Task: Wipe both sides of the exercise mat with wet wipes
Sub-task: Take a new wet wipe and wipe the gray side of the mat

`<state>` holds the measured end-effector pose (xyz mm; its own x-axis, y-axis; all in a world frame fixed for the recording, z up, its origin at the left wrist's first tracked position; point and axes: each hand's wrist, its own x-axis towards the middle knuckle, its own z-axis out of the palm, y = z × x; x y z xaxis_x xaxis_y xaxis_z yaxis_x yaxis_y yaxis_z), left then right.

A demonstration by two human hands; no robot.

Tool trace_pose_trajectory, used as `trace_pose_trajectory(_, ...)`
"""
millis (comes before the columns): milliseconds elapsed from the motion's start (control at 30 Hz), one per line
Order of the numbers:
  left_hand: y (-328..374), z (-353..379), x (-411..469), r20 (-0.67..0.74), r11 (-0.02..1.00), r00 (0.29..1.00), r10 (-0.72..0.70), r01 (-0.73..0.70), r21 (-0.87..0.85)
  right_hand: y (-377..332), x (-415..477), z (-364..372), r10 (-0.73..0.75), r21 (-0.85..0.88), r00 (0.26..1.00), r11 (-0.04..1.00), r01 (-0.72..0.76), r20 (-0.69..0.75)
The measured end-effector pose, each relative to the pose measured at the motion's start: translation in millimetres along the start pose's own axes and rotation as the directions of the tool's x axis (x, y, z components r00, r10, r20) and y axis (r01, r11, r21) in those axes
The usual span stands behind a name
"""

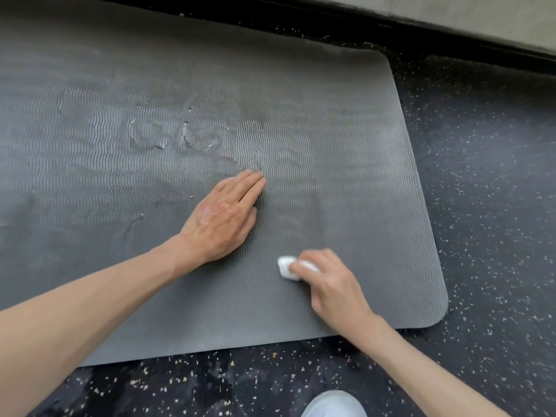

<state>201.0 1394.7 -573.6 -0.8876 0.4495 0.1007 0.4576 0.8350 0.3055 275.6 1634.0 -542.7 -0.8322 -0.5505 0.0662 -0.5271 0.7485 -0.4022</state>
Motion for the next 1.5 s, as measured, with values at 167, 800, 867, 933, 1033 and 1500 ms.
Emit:
trace_pose_trajectory(167,13.2,5.2,-17.9,0.035,0.998,0.999,0.03,-0.028,-0.054,0.8,0.3,2.8,0.083,-0.045,0.99,0.995,-0.089,-0.118)
trace_pose_trajectory(800,17.6,13.1,-27.6,0.118,0.997,0.992,0.051,-0.057,0.051,30.9,-38.7,-19.3,0.019,-0.015,0.999,1.0,-0.018,0.048)
trace_pose_trajectory(867,17.3,11.7,-27.4,0.123,0.997,0.991,0.042,-0.05,0.057,37.8,-21.7,-15.0,0.117,-0.036,0.991,0.992,-0.12,-0.069)
trace_pose_trajectory(933,16.3,10.1,-25.6,0.12,0.997,0.992,0.038,-0.046,0.065,31.6,-35.1,-12.1,0.108,-0.028,0.99,0.993,-0.111,-0.091)
trace_pose_trajectory(1033,15.6,10.4,-26.6,0.12,0.996,0.992,0.044,-0.053,0.072,14.9,-78.7,-14.9,0.026,0.009,1.0,1.0,-0.026,0.001)
trace_pose_trajectory(1500,18.2,8.3,-26.0,0.109,0.994,0.993,0.043,-0.054,0.093,26.3,-44.4,-11.3,0.068,-0.001,0.995,0.998,-0.068,-0.07)
